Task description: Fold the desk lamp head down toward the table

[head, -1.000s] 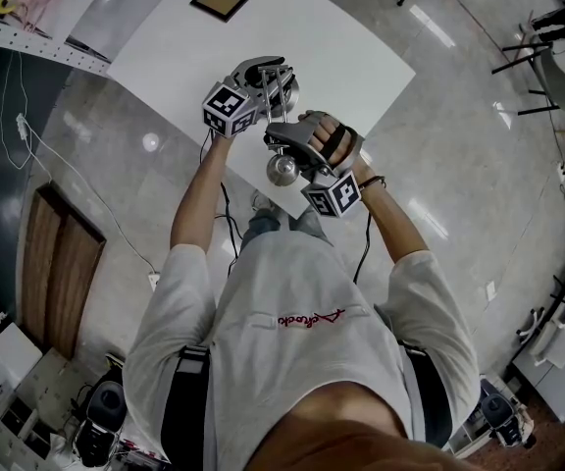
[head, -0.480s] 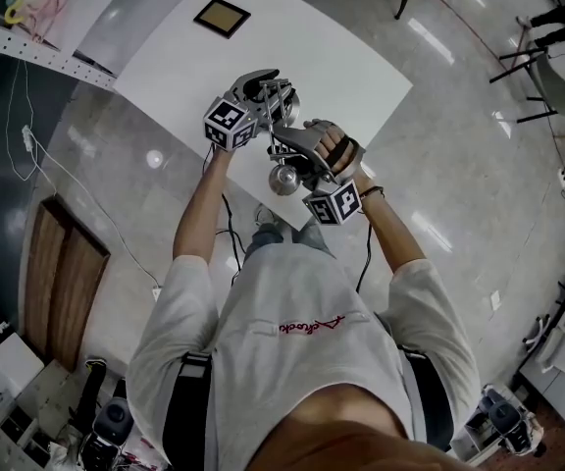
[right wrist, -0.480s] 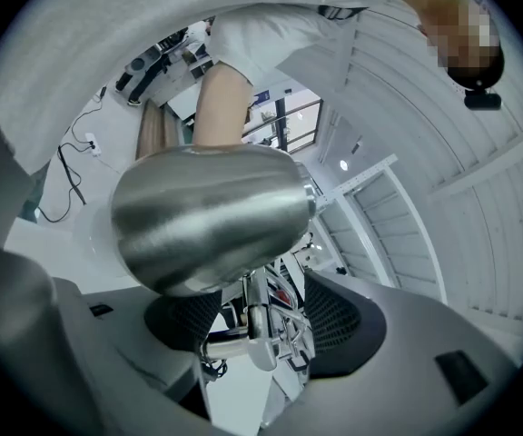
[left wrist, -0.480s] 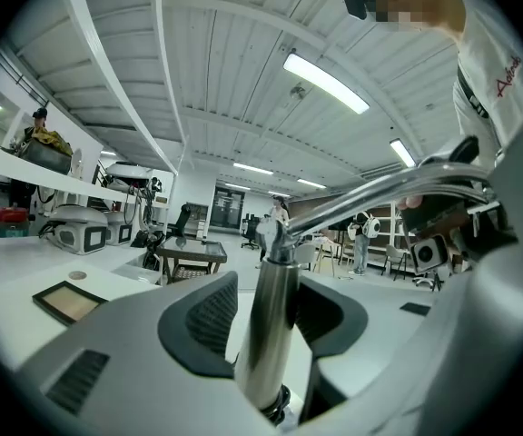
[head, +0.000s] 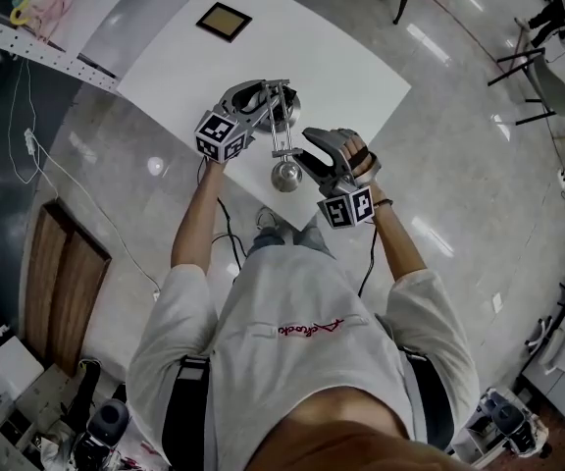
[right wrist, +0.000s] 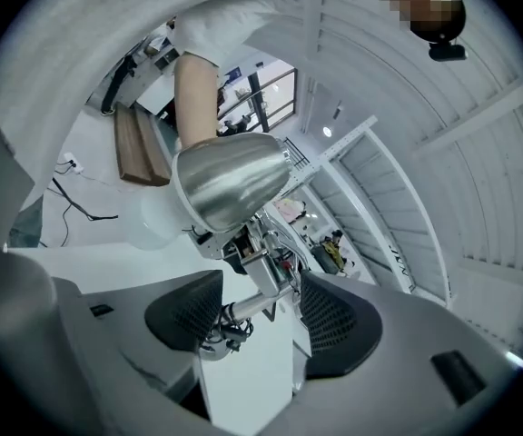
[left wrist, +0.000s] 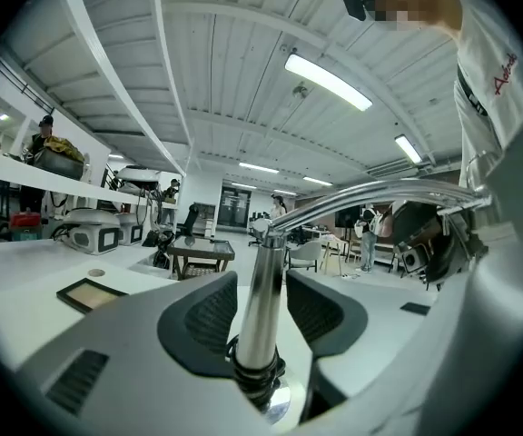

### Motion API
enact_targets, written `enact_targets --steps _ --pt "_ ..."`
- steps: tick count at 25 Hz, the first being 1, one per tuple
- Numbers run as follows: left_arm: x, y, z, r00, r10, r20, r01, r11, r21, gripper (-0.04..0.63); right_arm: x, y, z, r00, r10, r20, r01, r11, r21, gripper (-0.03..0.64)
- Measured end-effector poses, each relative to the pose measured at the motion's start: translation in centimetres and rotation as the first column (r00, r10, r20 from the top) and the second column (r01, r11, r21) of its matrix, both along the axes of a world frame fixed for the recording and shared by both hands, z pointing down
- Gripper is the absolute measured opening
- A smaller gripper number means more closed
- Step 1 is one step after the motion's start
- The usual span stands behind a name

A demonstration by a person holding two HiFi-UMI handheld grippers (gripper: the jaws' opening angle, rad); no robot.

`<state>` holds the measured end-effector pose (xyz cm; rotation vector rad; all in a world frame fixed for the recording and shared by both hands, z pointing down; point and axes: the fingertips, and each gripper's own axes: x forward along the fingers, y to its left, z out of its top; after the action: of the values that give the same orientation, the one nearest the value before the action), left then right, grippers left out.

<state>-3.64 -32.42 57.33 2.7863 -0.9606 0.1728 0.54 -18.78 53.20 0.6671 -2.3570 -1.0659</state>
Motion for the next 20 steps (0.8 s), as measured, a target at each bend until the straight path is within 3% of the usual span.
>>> enact_targets --steps 6,11,12,16,20 --pt "-1.6 1.1 0.3 1.000 -0.030 0.009 0.030 1.000 -0.002 0.178 1.7 -0.6 0.3 0.995 0.091 0.026 -0.090 0.995 -0.034 0.176" --pt "-2.0 2.4 0.8 0.998 -0.050 0.037 0.050 0.999 -0.002 0.083 1.8 -0.5 0.6 0.990 0.139 0.020 -0.138 0.990 -0.037 0.031" --pt "-2.1 2.7 0.8 0.998 -0.056 0.035 0.056 0.998 0.000 0.037 1.8 -0.4 0.6 0.989 0.144 0.023 -0.143 0.989 -0.042 0.031" --pt "-2.2 3.2 0.2 0.998 -0.059 0.020 0.059 0.998 0.002 0.025 1.7 -0.6 0.3 0.982 0.179 0.065 -0.173 0.981 -0.086 0.031" --pt "-2.1 4.1 -0.3 0.998 -0.064 0.014 0.064 0.998 0.009 0.025 2.2 -1.1 -0.6 0.942 0.269 0.202 -0.220 0.947 -0.235 0.031"
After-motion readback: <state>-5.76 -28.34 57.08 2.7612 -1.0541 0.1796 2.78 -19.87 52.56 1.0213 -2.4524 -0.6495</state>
